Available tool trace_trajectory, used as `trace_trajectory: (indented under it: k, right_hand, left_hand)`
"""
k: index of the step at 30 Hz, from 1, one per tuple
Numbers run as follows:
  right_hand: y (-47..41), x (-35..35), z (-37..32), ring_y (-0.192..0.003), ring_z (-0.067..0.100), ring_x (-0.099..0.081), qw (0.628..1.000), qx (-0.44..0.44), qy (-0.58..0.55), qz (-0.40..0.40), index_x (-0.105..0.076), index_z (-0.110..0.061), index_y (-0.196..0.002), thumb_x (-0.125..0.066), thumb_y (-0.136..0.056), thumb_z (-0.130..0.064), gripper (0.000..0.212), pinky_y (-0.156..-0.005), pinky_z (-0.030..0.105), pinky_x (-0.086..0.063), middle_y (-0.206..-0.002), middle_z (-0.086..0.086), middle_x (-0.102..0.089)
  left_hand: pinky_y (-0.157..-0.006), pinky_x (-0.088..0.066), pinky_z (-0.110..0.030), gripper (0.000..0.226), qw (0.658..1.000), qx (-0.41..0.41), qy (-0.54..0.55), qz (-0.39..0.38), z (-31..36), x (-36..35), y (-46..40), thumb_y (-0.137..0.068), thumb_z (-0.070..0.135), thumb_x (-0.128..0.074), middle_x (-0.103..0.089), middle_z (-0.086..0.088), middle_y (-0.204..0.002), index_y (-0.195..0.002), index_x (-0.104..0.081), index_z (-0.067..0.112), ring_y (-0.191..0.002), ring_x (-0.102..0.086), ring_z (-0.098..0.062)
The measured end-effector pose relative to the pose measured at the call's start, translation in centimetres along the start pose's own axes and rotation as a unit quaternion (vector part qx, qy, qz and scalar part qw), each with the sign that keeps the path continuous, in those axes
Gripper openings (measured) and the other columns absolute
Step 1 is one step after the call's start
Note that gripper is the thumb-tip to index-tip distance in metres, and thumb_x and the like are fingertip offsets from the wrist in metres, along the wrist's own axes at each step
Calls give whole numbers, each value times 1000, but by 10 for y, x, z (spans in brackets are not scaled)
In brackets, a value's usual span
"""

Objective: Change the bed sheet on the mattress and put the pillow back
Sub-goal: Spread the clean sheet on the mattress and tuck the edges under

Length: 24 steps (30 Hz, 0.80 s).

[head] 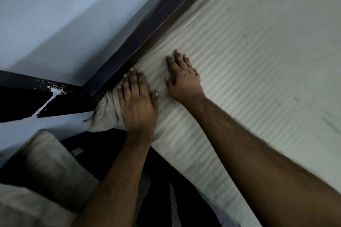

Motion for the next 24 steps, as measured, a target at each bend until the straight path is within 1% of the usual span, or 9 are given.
trace_trajectory:
  k: [2,4,8,11,13,16,19,21,24]
  right_hand:
    - [7,-3,1,-157,21,-1,1000,8,3,8,-16,-25,-162,-49,-102,-31,68,-123,46,-14,-170,-1,-1]
    - [17,-9,2,-156,20,-6,1000,11,-4,20,-19,-23,-161,-49,-101,-29,68,-123,45,-17,-170,0,-7]
    - [48,-29,12,-155,23,-14,997,16,-46,56,-28,-15,-159,-51,-99,-25,65,-125,44,-21,-168,6,-18]
    - [85,-42,22,-155,24,-18,997,10,-55,58,-32,-15,-158,-51,-100,-25,61,-124,45,-22,-168,6,-19]
    - [116,-46,34,-155,21,-17,997,-8,-54,50,-31,-19,-158,-50,-101,-25,60,-123,42,-21,-168,2,-17]
    - [164,-52,57,-155,18,-15,996,-39,-68,37,-29,-23,-159,-48,-102,-25,60,-122,42,-21,-169,-2,-15]
    - [211,-57,82,-153,19,-20,995,-62,-62,42,-32,-23,-158,-48,-103,-26,58,-120,42,-27,-168,-1,-20]
    - [241,-64,97,-153,19,-22,995,-69,-43,51,-32,-24,-158,-48,-102,-27,58,-120,42,-27,-167,-1,-22]
    - [288,-78,116,-153,19,-21,995,-62,-30,66,-32,-25,-157,-47,-102,-28,57,-120,41,-23,-168,-2,-21]
  left_hand:
    - [-123,-20,-47,56,996,-75,46,2,2,-8,7,-103,29,-43,-27,-12,-166,-154,-36,7,-153,-25,-29]
    - [-124,-20,-48,53,991,-117,72,-7,1,-14,17,-103,27,-39,-29,-12,-165,-153,-41,8,-153,-25,-28]
    - [-124,-19,-50,57,994,-81,76,-20,-3,-17,41,-103,33,-39,-23,-13,-167,-157,-35,13,-155,-20,-27]
    - [-124,-19,-53,58,992,-61,100,-37,6,-20,62,-102,28,-44,-23,-16,-166,-155,-37,6,-155,-18,-32]
    - [-122,-22,-55,57,990,-78,102,-59,20,-22,83,-101,22,-49,-24,-18,-165,-153,-38,4,-154,-18,-37]
    - [-121,-24,-56,53,986,-115,75,-97,40,-24,118,-101,20,-51,-24,-16,-166,-152,-43,8,-154,-16,-40]
    - [-122,-20,-53,53,978,-140,61,-143,58,-29,156,-104,22,-47,-20,-12,-168,-155,-39,12,-156,-11,-36]
    - [-122,-19,-52,56,975,-138,64,-160,69,-33,179,-102,23,-48,-18,-13,-168,-156,-36,13,-156,-10,-36]
    - [-123,-17,-48,61,972,-151,62,-166,88,-38,224,-102,26,-49,-10,-14,-169,-159,-31,17,-156,-5,-38]
Point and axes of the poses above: each hand's wrist, its own y-axis away from the middle knuckle, its own x-axis out of the back of the hand, z = x × y, the point moved 6 cm from there along -y, towards the middle knuckle
